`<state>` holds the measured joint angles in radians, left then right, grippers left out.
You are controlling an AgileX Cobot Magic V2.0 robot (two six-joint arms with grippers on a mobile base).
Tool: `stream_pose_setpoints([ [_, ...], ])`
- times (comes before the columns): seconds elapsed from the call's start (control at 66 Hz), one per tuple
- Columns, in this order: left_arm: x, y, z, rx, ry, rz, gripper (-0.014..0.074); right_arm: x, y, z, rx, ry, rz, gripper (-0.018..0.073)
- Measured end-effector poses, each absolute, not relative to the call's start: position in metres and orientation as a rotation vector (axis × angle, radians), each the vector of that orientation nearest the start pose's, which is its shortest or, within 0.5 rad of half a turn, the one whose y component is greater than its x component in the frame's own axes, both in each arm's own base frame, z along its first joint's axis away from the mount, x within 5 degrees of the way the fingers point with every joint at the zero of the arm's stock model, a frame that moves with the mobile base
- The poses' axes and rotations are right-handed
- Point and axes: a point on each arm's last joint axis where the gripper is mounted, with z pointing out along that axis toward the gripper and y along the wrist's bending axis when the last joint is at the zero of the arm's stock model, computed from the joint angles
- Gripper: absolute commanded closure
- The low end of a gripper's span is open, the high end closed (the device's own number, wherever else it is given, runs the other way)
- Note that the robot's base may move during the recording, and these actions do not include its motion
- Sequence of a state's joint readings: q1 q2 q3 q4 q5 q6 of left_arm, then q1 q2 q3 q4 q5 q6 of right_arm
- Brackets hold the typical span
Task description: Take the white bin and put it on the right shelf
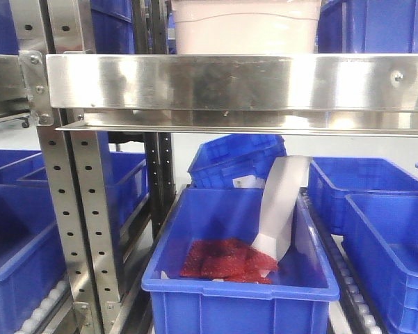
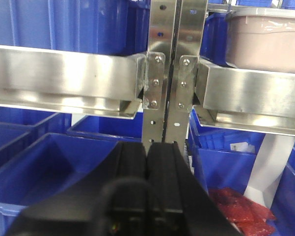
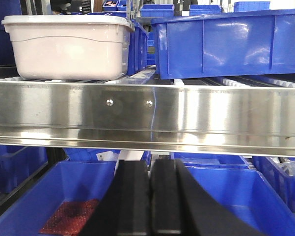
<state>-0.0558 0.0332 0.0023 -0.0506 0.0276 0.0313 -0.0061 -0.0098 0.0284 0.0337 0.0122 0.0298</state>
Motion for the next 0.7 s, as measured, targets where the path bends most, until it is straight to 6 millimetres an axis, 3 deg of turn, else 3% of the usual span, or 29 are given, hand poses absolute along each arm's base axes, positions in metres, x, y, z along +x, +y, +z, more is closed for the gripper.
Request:
stream_pose_setpoints([
  [0.273, 0.0594, -0.0096, 0.2010, 0.107, 1.549, -0.145, 0.0713, 0.0567, -0.0003, 0.2030, 0.052, 1.514, 0.046, 0.0494],
  [0.696, 0.0560, -0.0077, 0.2025, 0.087, 1.516, -0.125, 0.0713, 0.0567, -0.0003, 0.2032, 0.052, 1.512, 0.046, 0.0494],
])
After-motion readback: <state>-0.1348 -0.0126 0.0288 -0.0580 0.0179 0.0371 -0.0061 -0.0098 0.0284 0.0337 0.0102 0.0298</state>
